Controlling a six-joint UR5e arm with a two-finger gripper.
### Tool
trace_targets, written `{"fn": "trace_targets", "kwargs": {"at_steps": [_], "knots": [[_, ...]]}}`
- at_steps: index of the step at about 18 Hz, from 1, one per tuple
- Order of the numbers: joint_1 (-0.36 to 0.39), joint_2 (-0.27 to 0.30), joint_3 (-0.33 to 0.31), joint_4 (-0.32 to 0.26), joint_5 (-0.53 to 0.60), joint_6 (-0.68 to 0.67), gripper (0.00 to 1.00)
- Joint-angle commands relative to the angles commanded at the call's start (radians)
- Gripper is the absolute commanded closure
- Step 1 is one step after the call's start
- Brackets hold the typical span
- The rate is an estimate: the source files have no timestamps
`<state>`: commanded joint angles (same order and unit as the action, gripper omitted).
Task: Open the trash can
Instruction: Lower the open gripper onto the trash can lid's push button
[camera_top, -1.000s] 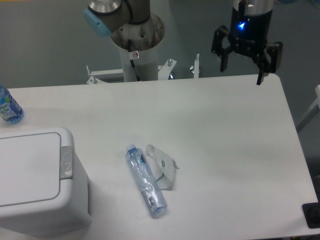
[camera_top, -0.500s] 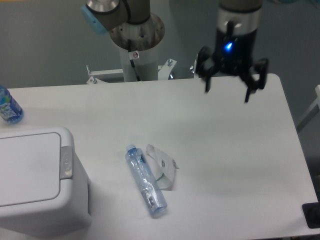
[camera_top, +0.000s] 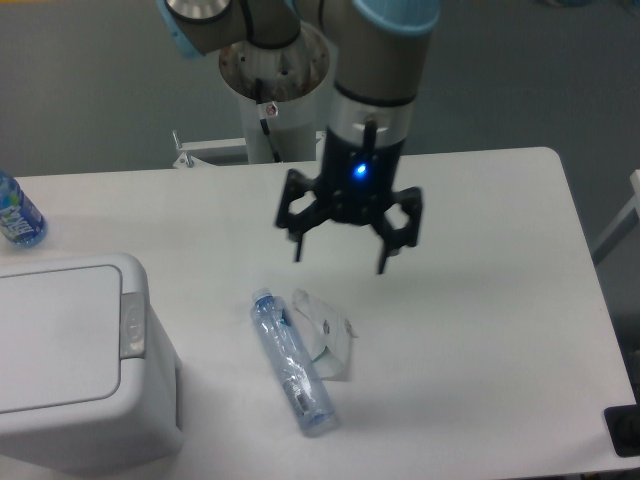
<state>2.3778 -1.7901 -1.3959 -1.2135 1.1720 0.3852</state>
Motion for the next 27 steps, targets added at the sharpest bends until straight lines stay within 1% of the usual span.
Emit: {"fn": "trace_targets", "kwargs": {"at_steps": [4, 6, 9, 14, 16, 19, 27], "knots": [[-0.049, -0.025, -0.002, 0.097, -0.014, -0.092, 0.0], [-0.068, -0.041, 0.0, 0.13, -0.02, -0.117, 0.0], [-0.094, -0.052, 0.0, 0.173, -0.02, -0.158, 0.0], [-0.126, -0.068, 0.002, 0.187, -0.02, -0.167, 0.0], [-0.135, -0.072, -0.001, 0.201, -0.02, -0.173, 0.0], [-0.146, -0.08, -0.002, 0.203, -0.02, -0.172, 0.0], [-0.147, -0.084, -0.002, 0.203, -0.018, -0.173, 0.0]]}}
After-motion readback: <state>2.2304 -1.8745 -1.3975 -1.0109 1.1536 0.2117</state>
